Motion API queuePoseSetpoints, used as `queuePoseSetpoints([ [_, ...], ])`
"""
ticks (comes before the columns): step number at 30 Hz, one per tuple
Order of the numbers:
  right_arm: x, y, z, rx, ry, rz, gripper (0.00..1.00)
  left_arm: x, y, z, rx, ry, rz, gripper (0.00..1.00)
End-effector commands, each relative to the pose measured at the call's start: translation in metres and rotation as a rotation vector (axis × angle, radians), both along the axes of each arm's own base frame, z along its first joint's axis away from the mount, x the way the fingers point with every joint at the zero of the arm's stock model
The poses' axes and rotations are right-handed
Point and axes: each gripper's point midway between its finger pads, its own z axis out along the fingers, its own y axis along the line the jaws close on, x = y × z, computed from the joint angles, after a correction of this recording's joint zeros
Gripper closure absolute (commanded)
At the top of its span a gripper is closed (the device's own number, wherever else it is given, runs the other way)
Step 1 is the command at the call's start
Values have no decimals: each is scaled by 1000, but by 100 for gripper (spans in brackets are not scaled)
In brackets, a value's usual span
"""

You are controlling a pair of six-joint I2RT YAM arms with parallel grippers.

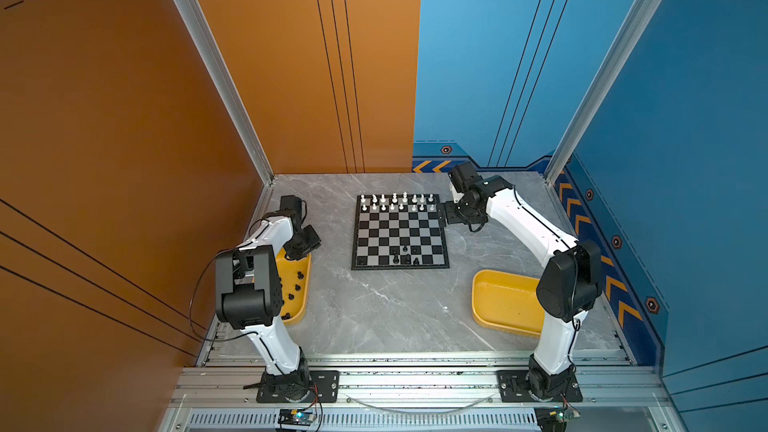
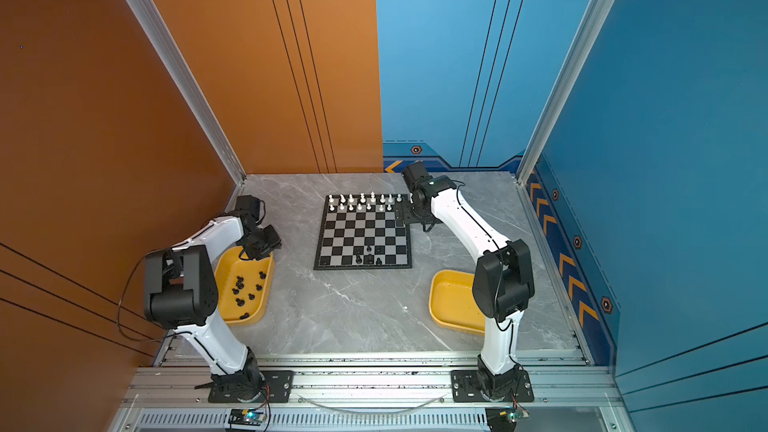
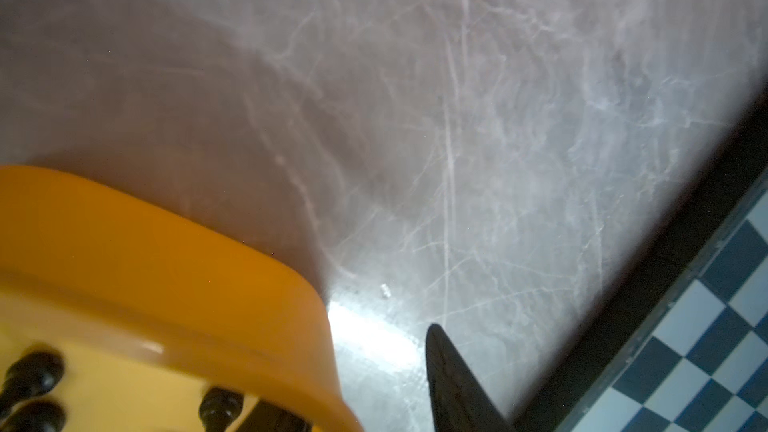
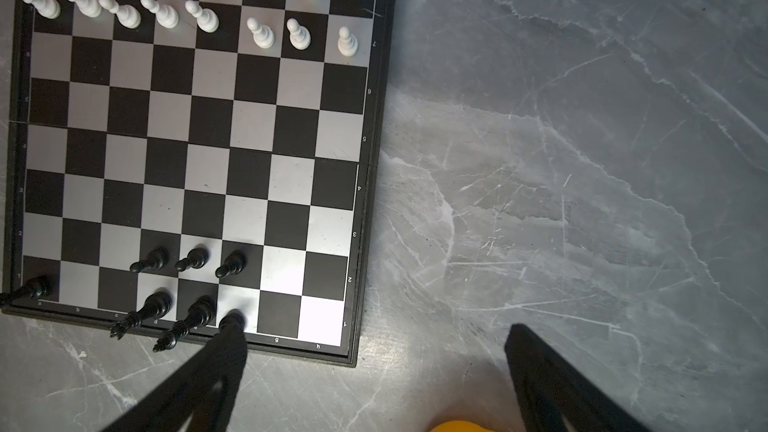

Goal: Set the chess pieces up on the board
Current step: 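Move the open left gripper back over the yellow tray of black pieces, then lower the left gripper and align it over another black rook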

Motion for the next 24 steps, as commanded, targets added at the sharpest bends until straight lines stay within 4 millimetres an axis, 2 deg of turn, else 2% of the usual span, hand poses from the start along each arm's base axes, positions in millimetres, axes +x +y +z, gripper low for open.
queuePoseSetpoints([
  [1, -8, -17, -1, -40, 19, -53, 0, 27, -17, 8, -32, -42, -48, 57],
  [9, -11, -29, 2, -57, 9, -93, 0, 80, -50, 12, -65, -86, -109, 56],
  [14, -10, -35, 5, -62, 0, -114, 0, 100, -59, 22, -70, -108, -136, 55],
  [18, -6, -37, 7, -59, -8, -119, 0, 105, -62, 36, -67, -128, -142, 51],
  [24, 3, -32, 10, -47, -11, -103, 0, 92, -55, 58, -28, -146, -144, 46],
])
